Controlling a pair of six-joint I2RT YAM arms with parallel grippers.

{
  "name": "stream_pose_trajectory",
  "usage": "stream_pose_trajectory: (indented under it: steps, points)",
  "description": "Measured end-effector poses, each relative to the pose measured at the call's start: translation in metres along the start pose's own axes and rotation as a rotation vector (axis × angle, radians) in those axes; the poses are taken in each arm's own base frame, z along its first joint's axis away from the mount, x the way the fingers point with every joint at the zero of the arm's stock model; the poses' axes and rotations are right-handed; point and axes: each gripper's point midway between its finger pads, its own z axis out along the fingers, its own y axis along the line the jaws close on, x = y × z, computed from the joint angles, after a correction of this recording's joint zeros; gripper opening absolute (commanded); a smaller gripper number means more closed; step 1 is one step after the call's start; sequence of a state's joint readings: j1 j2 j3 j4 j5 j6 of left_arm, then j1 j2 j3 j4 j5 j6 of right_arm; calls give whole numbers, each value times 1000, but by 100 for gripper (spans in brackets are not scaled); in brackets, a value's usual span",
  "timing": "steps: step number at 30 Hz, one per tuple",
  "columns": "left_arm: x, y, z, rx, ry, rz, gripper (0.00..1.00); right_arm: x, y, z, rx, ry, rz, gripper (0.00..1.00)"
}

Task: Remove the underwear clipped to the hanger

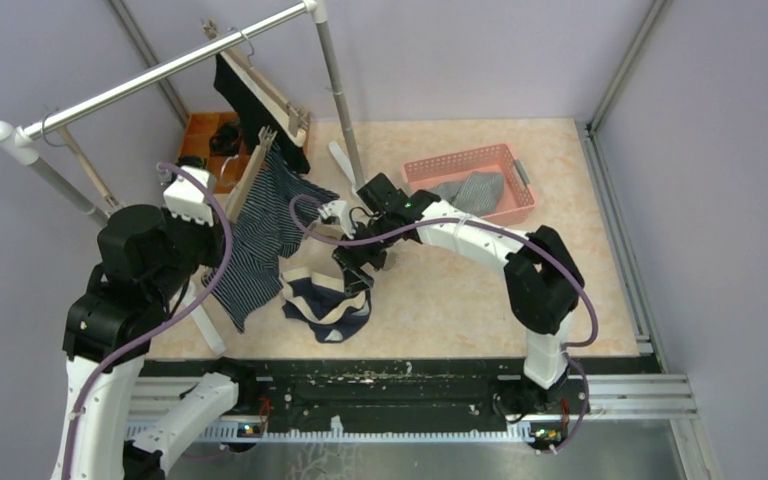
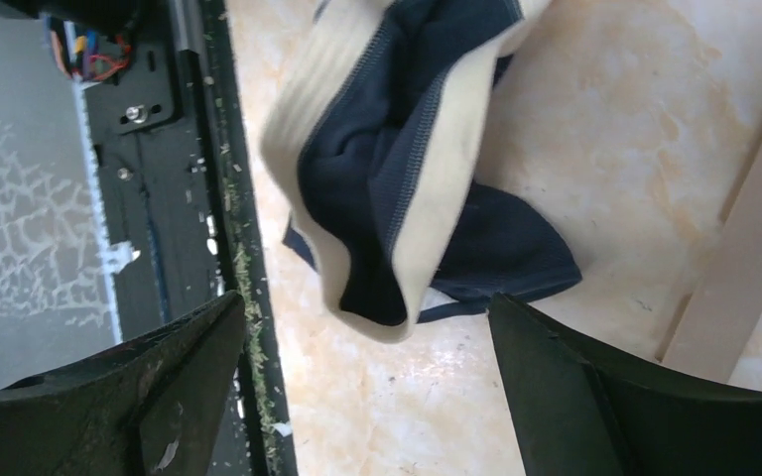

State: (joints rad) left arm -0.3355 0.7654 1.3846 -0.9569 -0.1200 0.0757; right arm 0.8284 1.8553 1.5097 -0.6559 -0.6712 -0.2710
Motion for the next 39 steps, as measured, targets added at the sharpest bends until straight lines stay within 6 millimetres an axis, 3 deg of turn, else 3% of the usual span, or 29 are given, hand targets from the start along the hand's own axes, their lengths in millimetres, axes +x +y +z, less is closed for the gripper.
stream_pose_trajectory:
  steps: [8,16,18,20,24,25,26,34,37,39]
  points:
    - [15,-1,6,2,44,22,0,18,-32,26,122,-4,47,95]
    - [14,2,0,-9,33,19,0,40,-63,52,215,26,69,93]
    - [12,3,-2,-13,28,18,0,52,-67,61,218,58,81,82]
    - [11,4,-3,-20,25,16,0,49,-68,65,221,54,58,58]
    - [11,7,-5,-33,19,14,0,55,-61,74,217,88,35,19]
    - [11,7,-5,-35,19,14,0,56,-61,76,219,95,31,5]
    - [11,7,-5,-35,18,14,0,58,-60,77,217,101,29,0]
    - [15,3,-2,-16,33,16,0,60,-69,61,310,152,35,0]
    - [17,1,0,-4,43,17,0,42,-71,30,404,118,16,0]
    - [18,-1,2,8,48,18,0,15,-70,-2,480,45,-13,0]
